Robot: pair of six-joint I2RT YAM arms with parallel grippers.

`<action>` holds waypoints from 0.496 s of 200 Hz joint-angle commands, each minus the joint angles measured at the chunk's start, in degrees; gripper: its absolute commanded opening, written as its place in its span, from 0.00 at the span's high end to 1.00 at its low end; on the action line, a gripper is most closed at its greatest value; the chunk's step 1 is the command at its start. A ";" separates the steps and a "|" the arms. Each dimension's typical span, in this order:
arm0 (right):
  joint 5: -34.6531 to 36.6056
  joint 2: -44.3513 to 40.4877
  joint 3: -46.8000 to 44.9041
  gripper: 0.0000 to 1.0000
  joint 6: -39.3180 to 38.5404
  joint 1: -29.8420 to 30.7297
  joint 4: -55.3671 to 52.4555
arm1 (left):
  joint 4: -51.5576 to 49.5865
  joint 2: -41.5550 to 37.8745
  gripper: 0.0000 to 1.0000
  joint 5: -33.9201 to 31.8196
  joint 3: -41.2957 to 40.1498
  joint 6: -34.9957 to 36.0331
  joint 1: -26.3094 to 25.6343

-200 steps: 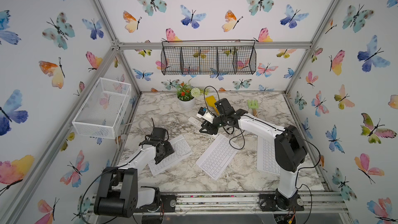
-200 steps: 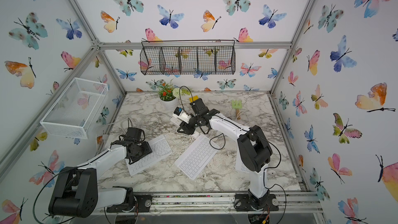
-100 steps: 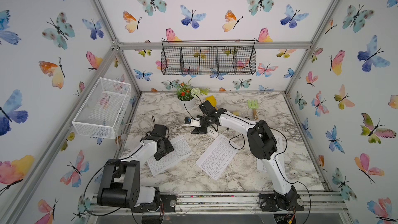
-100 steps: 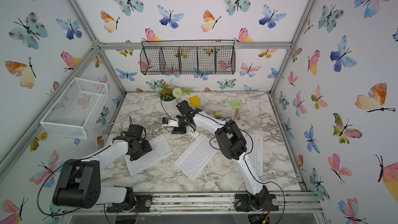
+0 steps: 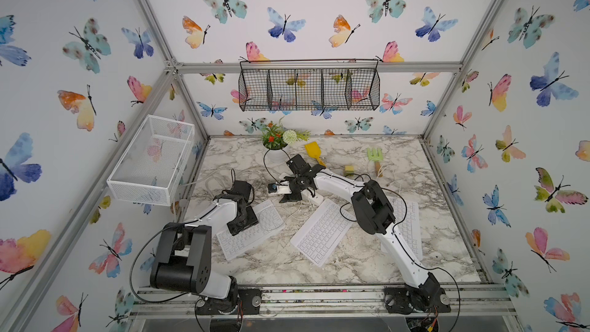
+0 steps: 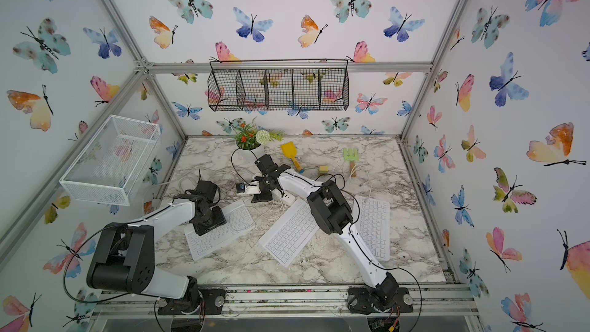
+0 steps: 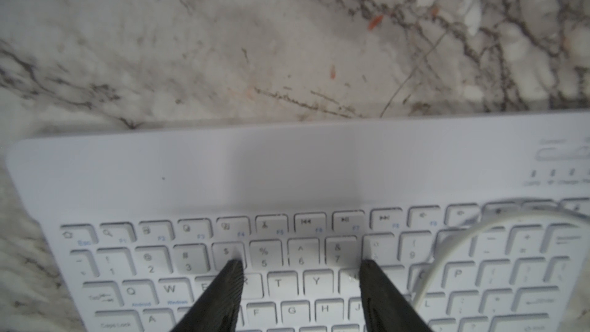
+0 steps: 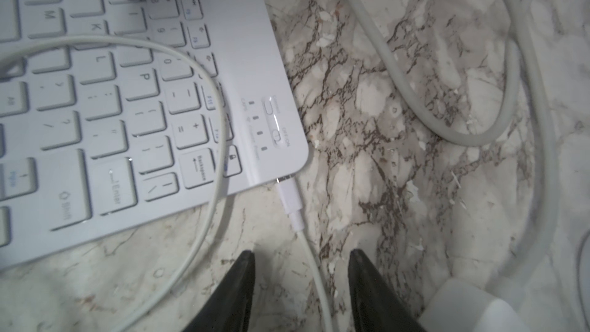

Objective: Unplug the wireless keyboard
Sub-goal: Remove the power cord from the keyboard.

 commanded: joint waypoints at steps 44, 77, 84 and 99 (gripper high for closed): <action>-3.66 6.64 3.17 0.63 2.11 1.35 -5.45 | -4.58 -1.99 0.39 -1.03 0.13 -0.38 -0.06; -4.16 10.66 8.48 0.69 3.75 1.27 -12.91 | -5.71 -3.17 0.39 -1.48 1.29 -0.15 -0.09; -4.20 10.82 8.48 0.69 4.24 1.25 -13.50 | -5.96 -3.19 0.39 -1.53 1.53 -0.16 -0.10; -4.16 10.41 7.68 0.71 5.72 1.29 -14.26 | -5.97 -3.35 0.39 -1.57 1.71 -0.15 -0.07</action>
